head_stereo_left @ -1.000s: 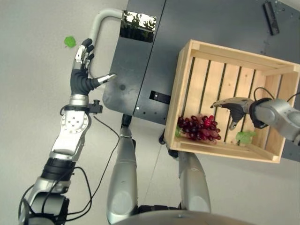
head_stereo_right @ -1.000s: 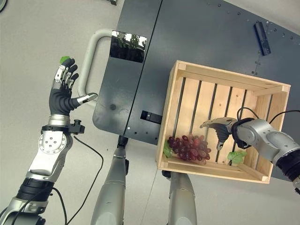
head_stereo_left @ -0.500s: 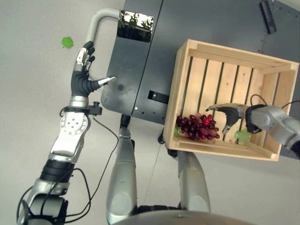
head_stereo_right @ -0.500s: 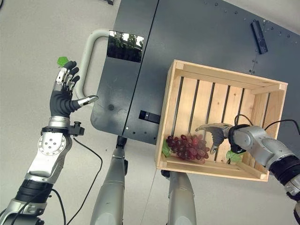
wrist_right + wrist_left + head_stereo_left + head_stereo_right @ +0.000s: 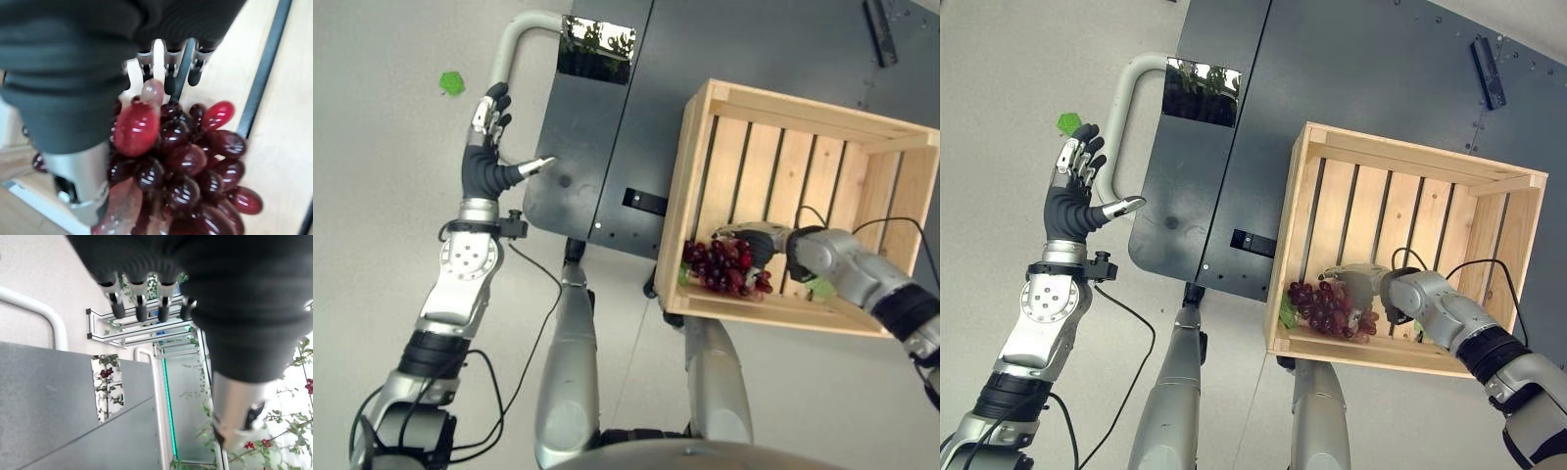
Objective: Pick up the fruits from the basket on one side to the basket on the other side
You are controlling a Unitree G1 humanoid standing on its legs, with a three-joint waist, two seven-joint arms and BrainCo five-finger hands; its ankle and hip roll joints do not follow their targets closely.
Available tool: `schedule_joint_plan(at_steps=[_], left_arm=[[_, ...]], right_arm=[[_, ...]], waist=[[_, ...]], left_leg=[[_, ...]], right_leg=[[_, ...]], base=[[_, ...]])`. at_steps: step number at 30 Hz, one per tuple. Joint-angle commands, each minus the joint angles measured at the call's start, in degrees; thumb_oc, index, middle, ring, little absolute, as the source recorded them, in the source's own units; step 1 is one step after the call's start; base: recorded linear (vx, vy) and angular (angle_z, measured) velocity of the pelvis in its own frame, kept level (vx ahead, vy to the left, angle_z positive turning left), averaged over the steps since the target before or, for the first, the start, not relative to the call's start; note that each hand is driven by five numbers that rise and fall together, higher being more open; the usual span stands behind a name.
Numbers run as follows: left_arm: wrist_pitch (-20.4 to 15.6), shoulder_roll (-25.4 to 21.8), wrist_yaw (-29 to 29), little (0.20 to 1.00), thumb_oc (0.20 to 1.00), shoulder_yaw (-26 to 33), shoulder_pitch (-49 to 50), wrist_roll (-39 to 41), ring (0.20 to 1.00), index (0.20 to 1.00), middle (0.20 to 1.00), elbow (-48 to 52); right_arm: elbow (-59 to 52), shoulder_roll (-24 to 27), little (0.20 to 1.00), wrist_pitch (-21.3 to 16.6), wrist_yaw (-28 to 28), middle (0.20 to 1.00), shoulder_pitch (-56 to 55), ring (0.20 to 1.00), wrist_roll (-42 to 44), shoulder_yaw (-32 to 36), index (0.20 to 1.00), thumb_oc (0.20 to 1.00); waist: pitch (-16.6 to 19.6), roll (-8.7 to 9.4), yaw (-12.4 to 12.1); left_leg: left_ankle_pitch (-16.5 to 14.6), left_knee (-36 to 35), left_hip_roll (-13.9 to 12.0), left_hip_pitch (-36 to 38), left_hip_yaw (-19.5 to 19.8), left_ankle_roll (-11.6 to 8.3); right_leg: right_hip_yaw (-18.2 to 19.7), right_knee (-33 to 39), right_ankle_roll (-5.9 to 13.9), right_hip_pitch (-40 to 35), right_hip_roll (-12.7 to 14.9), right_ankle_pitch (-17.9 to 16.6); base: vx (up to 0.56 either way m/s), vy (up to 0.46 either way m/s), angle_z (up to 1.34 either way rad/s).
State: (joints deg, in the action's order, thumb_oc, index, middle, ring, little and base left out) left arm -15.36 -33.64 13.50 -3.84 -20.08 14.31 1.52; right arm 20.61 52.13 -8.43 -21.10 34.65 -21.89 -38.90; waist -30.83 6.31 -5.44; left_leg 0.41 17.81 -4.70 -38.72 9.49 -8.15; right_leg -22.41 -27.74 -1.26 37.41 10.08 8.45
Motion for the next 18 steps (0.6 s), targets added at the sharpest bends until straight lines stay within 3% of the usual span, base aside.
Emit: schedule_joint_plan(at_steps=[1, 5, 6, 7, 8, 18], left_arm=[[-1.82, 2.15, 1.18, 1.000, 1.000, 0.63, -0.83, -1.36, 1.000, 1.000, 1.000, 4.72], [-1.76, 2.30, 1.11, 1.000, 1.000, 0.62, -0.88, -1.23, 1.000, 1.000, 1.000, 4.71], [-1.80, 2.36, 1.09, 1.000, 1.000, 0.58, -0.90, -1.27, 1.000, 1.000, 1.000, 4.69], [-1.80, 2.36, 1.09, 1.000, 1.000, 0.58, -0.90, -1.27, 1.000, 1.000, 1.000, 4.69], [-1.80, 2.40, 1.08, 1.000, 1.000, 0.45, -1.08, -1.38, 1.000, 1.000, 1.000, 4.61], [-1.59, 2.44, 0.79, 1.000, 1.000, 0.59, -0.67, -1.17, 1.000, 1.000, 1.000, 4.57]], right_arm=[[0.92, 0.54, 1.000, 1.21, 1.06, 1.000, 0.90, 1.000, -2.48, -1.40, 1.000, 1.000], [1.64, 0.45, 1.000, 1.62, 1.25, 1.000, 0.36, 1.000, -2.21, -0.72, 1.000, 1.000], [1.89, 0.47, 0.878, 1.61, 1.21, 0.878, 0.44, 0.878, -2.21, -0.77, 0.878, 0.878], [1.92, 0.46, 0.696, 1.60, 1.22, 0.696, 0.46, 0.696, -2.21, -0.79, 0.696, 0.696], [2.21, 0.53, 0.200, 1.66, 1.19, 0.200, 0.65, 0.200, -2.22, -0.89, 0.200, 0.200], [2.12, 0.69, 0.200, 2.01, 1.45, 0.200, 1.70, 0.200, -1.88, -0.57, 0.200, 0.200]], waist=[[1.03, -1.06, 0.60], [1.03, -0.89, 0.63], [1.03, -0.80, 0.57], [1.03, -0.80, 0.57], [1.03, -0.71, 0.55], [1.03, -0.33, 0.40]], left_leg=[[-0.59, 2.07, 1.20, -1.13, -1.67, 2.93], [-0.69, 2.17, 1.17, -1.08, -1.61, 3.00], [-0.69, 2.20, 1.16, -1.05, -1.60, 2.99], [-0.69, 2.20, 1.15, -1.04, -1.61, 2.99], [-0.68, 2.13, 1.15, -0.99, -1.58, 3.00], [-0.52, 1.83, 1.45, -0.91, -1.26, 3.06]], right_leg=[[1.93, 1.37, 6.26, -1.85, -0.75, 1.92], [2.09, 1.08, 6.26, -1.85, -0.75, 1.96], [2.03, 1.09, 6.30, -1.86, -0.75, 1.92], [2.03, 1.10, 6.30, -1.87, -0.75, 1.91], [2.03, 1.20, 6.31, -1.95, -0.73, 1.87], [1.95, 1.31, 6.28, -2.06, -0.78, 1.72]], base=[[0.00, 0.000, 0.00], [0.00, 0.000, 0.00], [0.00, 0.000, 0.00], [0.00, 0.000, 0.00], [0.00, 0.000, 0.00], [0.00, 0.000, 0.00]])
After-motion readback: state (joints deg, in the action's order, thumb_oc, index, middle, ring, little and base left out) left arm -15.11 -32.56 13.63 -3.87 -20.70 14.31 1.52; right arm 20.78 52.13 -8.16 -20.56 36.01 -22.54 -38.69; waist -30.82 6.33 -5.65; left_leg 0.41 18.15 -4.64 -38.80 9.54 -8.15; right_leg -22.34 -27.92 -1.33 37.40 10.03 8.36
